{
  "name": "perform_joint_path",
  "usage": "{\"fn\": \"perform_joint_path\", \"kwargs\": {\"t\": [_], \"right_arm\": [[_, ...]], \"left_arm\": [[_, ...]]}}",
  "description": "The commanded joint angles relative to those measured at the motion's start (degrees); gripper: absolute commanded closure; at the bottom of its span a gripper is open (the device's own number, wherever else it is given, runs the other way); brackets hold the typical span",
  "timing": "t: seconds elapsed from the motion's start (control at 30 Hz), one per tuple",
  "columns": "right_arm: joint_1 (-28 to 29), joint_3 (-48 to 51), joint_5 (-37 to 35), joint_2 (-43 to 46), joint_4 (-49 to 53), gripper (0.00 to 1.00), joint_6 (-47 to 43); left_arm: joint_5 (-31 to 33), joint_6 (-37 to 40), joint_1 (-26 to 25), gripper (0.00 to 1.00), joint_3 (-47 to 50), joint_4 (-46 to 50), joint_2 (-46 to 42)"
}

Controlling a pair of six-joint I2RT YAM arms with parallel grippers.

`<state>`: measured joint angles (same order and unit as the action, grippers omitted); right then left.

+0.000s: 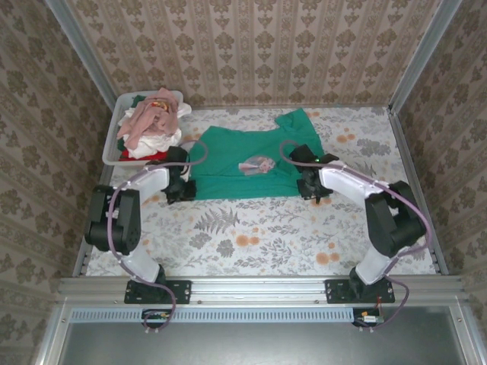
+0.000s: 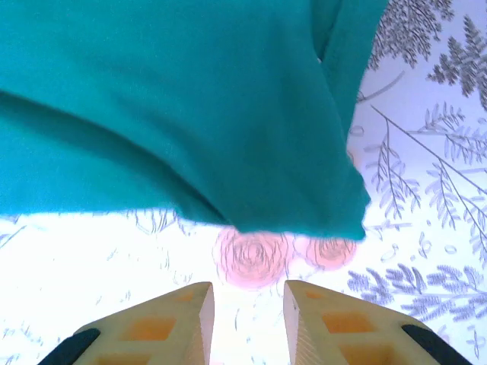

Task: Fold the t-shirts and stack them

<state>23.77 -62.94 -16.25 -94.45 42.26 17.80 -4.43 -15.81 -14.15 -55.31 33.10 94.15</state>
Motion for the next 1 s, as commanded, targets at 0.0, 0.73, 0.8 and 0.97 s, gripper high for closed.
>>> {"fn": "perform_joint_path", "kwargs": {"t": [0.0, 0.73, 0.8, 0.97], "right_arm": [[-0.1, 3.4, 3.9, 4.2, 2.2, 0.66, -0.1], [3.1, -26.4, 10.0, -22.3, -2.1, 0.49, 0.3], [3.1, -26.9, 9.9, -23.7, -1.9, 0.54, 1.2], [3.0, -30.6, 9.6, -29.0, -0.4, 0.62, 2.8]], "left_arm": [[-1.1, -0.6, 0.2, 0.67, 3.7, 2.3, -4.6], [-4.2, 0.7, -7.4, 0.37, -14.9, -1.0, 3.1], [-5.3, -0.2, -7.1, 0.38, -12.8, -2.6, 4.6], [-6.3, -1.4, -4.0, 0.38, -3.6, -5.9, 2.9]]}}
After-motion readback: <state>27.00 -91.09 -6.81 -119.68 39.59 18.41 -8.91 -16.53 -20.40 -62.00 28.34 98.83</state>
